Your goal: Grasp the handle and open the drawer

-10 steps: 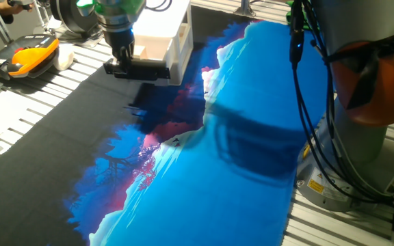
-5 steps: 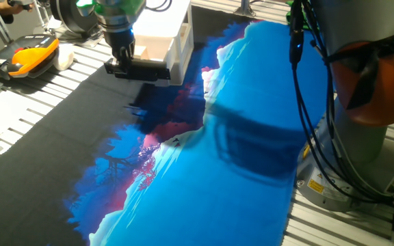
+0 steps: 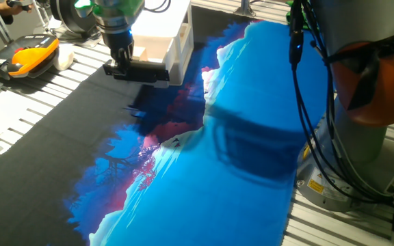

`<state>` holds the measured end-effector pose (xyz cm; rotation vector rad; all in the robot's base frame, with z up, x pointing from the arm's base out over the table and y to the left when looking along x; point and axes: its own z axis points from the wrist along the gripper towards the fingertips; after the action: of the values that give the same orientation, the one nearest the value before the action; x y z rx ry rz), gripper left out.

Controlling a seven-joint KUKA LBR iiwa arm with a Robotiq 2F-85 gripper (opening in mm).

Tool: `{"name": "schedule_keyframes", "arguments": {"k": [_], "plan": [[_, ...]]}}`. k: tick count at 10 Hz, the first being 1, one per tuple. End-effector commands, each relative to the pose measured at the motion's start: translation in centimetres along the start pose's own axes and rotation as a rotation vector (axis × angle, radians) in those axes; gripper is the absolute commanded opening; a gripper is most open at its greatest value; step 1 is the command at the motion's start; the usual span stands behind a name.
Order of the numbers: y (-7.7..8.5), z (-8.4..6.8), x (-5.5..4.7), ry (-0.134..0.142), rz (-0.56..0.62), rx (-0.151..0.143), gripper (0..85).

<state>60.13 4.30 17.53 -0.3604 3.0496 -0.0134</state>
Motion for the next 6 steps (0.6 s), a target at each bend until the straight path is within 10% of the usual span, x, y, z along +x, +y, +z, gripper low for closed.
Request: {"name": "schedule_keyframes", "arguments": {"k": [1,6], "plan": [[0.24,0.07,0.08,-0.001,0.002,-0.001,0.0],[0.71,-0.04,-0.05,0.001,0.004,-0.001,0.0]]}}
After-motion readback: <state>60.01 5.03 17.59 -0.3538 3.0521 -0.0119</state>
